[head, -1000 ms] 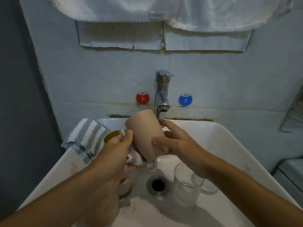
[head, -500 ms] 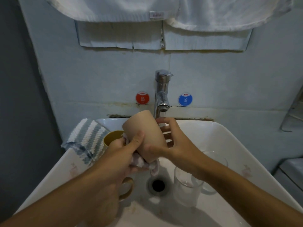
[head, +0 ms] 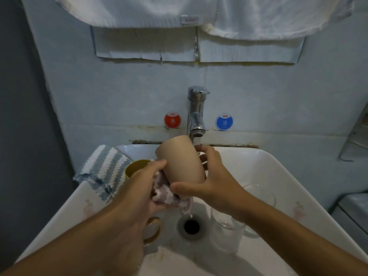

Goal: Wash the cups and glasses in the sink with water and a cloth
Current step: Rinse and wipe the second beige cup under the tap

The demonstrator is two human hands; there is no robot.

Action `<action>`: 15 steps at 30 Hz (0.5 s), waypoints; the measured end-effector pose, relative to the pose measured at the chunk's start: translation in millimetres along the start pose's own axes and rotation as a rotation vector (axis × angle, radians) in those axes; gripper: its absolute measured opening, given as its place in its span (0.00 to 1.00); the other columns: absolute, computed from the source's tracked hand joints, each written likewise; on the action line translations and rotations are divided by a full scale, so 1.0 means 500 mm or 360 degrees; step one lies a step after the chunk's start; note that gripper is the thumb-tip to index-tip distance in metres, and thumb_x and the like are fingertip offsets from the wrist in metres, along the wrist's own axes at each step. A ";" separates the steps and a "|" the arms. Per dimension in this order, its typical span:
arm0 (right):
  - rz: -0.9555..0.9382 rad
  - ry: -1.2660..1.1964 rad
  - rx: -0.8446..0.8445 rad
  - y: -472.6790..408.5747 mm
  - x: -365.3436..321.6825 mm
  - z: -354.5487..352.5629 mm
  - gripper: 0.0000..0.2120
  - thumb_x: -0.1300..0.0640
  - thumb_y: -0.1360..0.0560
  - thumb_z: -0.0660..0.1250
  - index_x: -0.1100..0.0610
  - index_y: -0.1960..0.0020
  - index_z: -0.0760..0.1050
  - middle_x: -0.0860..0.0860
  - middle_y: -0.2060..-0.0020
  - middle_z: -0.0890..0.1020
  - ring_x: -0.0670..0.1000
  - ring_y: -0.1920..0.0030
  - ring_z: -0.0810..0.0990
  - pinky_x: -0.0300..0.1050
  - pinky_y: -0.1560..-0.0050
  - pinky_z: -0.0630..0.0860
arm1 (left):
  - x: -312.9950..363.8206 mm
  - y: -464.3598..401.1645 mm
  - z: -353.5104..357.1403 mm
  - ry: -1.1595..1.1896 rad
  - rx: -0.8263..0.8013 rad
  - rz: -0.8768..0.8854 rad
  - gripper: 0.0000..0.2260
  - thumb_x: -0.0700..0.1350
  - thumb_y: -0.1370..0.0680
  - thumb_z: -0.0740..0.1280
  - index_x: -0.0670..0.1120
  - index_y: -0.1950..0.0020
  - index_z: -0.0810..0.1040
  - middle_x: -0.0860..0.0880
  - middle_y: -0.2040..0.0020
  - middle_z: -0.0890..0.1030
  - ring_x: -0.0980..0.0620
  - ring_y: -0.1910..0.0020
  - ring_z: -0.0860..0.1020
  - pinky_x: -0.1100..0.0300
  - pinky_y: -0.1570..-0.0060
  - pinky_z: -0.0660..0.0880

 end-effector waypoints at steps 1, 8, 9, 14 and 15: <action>-0.0015 0.0003 -0.0007 0.001 -0.001 0.003 0.47 0.44 0.37 0.81 0.42 0.28 0.54 0.43 0.37 0.63 0.43 0.42 0.71 0.39 0.49 0.80 | -0.001 -0.001 0.000 -0.0083 -0.0036 -0.0005 0.19 0.57 0.24 0.66 0.45 0.40 0.76 0.37 0.54 0.85 0.43 0.58 0.85 0.53 0.68 0.81; -0.0014 -0.0351 -0.0199 -0.003 0.005 0.002 0.41 0.44 0.33 0.74 0.38 0.27 0.56 0.43 0.36 0.68 0.44 0.40 0.74 0.40 0.48 0.80 | -0.008 0.006 -0.013 -0.0336 0.0087 0.0288 0.18 0.52 0.22 0.67 0.37 0.44 0.79 0.38 0.58 0.85 0.43 0.62 0.85 0.55 0.66 0.81; 0.0013 -0.0418 -0.0201 -0.005 0.005 -0.001 0.38 0.44 0.32 0.71 0.38 0.27 0.56 0.41 0.37 0.69 0.43 0.40 0.74 0.37 0.49 0.79 | -0.007 0.006 -0.014 -0.0305 0.0089 0.0301 0.16 0.51 0.22 0.66 0.39 0.44 0.79 0.39 0.57 0.85 0.44 0.62 0.85 0.56 0.68 0.80; 0.0039 -0.0379 -0.0106 -0.009 0.002 -0.008 0.34 0.51 0.26 0.73 0.41 0.27 0.58 0.39 0.40 0.71 0.41 0.45 0.75 0.30 0.58 0.78 | -0.010 0.002 -0.017 -0.0331 0.0177 0.0386 0.10 0.47 0.20 0.66 0.43 0.43 0.80 0.45 0.55 0.86 0.47 0.59 0.85 0.56 0.66 0.80; 0.0029 -0.0308 -0.0063 -0.007 0.002 -0.008 0.36 0.50 0.28 0.75 0.42 0.27 0.59 0.40 0.40 0.70 0.42 0.45 0.76 0.32 0.57 0.79 | -0.012 -0.001 -0.021 -0.0335 0.0199 0.0384 0.10 0.46 0.20 0.65 0.43 0.42 0.80 0.45 0.54 0.86 0.46 0.57 0.85 0.53 0.62 0.81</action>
Point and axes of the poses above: each hand's wrist, its own y-axis away from the middle knuckle, its own z-axis out of the palm, x = y × z, the point moved 1 cm from there along -y, towards the middle knuckle
